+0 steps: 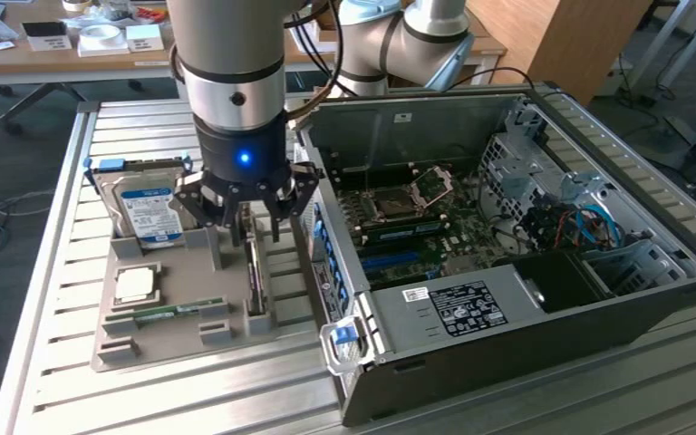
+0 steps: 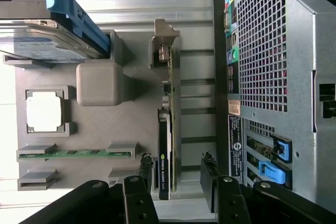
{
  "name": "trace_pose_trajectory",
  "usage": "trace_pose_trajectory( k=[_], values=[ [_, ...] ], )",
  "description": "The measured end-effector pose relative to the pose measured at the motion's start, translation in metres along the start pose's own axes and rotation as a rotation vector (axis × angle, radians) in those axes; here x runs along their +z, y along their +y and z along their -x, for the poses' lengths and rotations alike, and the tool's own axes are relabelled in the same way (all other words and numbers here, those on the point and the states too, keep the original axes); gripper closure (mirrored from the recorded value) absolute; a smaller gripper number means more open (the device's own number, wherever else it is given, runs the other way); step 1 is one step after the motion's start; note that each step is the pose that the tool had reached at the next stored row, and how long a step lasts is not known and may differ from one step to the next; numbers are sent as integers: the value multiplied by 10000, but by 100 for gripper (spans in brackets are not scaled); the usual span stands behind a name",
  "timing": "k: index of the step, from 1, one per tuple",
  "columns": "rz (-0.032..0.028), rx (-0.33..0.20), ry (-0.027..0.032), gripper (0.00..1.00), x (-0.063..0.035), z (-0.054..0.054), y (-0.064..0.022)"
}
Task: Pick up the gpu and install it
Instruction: 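Pick up the gpu and move the gpu toward the slot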
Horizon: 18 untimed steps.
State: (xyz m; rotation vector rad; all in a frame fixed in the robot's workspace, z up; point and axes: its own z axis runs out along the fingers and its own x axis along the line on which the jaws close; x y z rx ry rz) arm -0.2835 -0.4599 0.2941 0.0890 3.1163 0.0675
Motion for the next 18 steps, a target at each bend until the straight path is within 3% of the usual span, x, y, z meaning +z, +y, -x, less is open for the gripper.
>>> trace_pose_trajectory(
  k=[11,18],
  values=[
    [-5,13,-4,50,73,-38,21],
    [-5,26,-4,50,192,-45,39]
  ],
)
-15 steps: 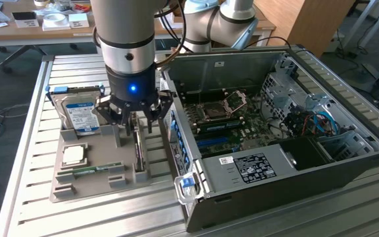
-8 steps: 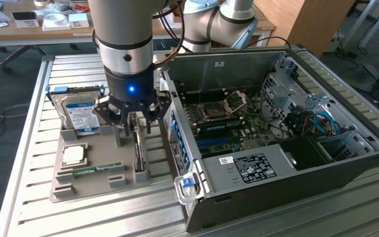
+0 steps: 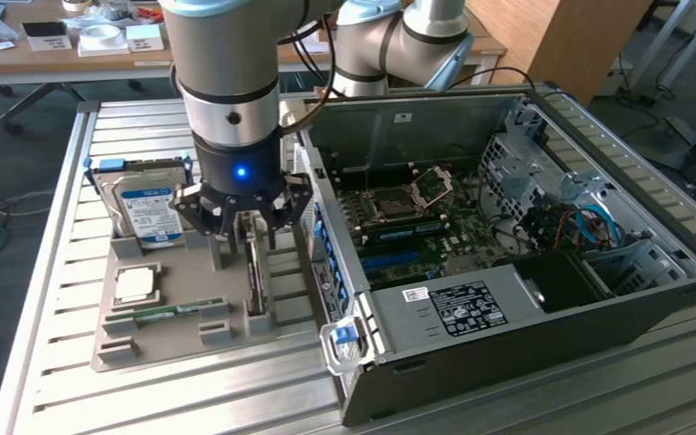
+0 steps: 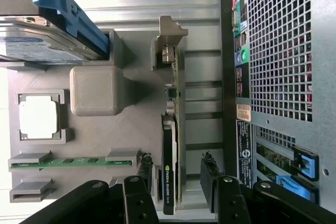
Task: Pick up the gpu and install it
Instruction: 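Pick up the gpu and move the gpu toward the slot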
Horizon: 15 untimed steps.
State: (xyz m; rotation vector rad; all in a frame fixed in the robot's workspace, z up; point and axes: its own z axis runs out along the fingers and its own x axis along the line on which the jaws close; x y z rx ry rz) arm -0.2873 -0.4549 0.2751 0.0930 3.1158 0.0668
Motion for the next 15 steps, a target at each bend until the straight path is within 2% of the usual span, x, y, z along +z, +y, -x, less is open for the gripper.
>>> trace_pose_trajectory(
  k=[7,15],
  values=[
    [-2,99,-5,50,117,-5,20],
    [-4,116,-4,50,170,-7,25]
  ],
)
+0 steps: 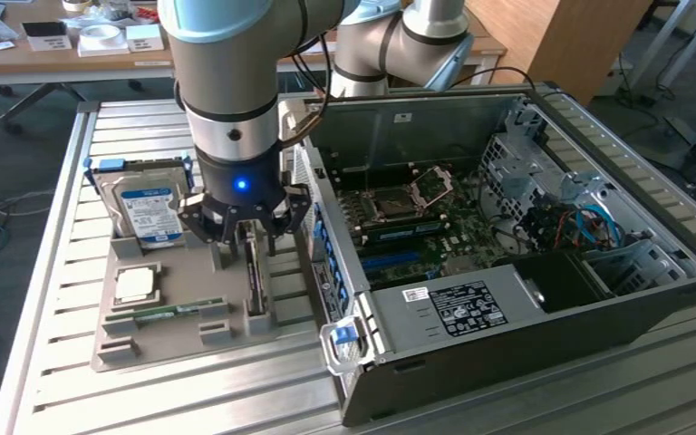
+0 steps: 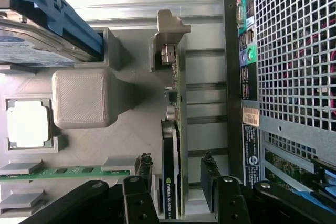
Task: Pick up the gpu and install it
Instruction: 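Pick up the gpu and move the gpu toward the slot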
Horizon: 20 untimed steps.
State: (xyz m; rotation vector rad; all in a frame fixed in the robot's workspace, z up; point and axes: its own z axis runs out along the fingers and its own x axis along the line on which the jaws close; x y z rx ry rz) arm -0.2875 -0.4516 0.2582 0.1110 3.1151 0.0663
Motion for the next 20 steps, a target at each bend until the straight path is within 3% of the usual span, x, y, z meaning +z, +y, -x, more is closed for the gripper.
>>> trace_pose_trajectory(
  k=[20],
  values=[
    [1,0,-1,50,19,0,0]
  ],
)
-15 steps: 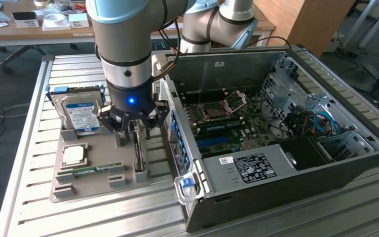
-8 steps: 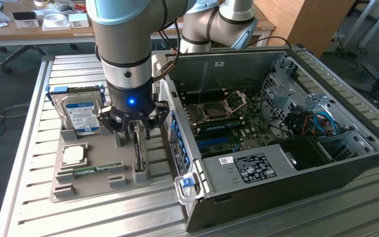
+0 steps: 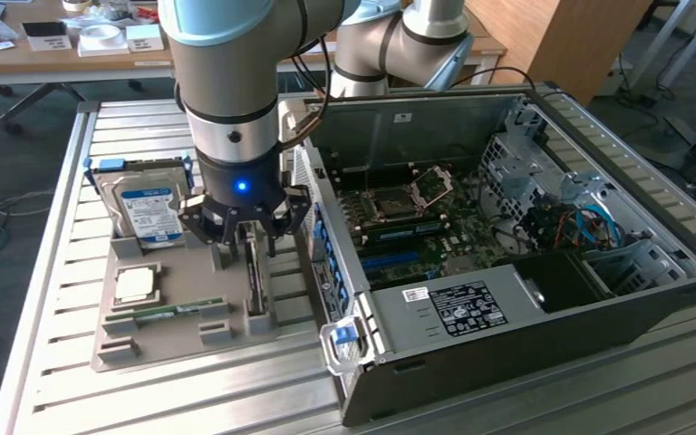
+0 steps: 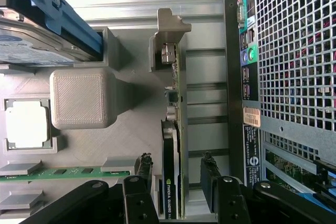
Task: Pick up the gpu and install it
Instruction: 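Pick up the gpu and move the gpu toward the slot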
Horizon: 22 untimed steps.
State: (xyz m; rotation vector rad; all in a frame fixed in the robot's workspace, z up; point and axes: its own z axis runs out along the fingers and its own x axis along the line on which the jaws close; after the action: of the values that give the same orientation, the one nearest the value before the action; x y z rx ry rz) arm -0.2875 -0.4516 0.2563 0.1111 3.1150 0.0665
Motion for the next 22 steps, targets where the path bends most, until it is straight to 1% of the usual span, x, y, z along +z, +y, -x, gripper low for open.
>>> trace_pose_trajectory(
  k=[5,11,17,22],
  values=[
    [4,0,-4,50,7,0,0],
    [1,0,-1,50,71,-1,-3],
    [2,1,-3,50,76,-2,-1],
    [0,1,-1,50,86,-20,23]
  ],
)
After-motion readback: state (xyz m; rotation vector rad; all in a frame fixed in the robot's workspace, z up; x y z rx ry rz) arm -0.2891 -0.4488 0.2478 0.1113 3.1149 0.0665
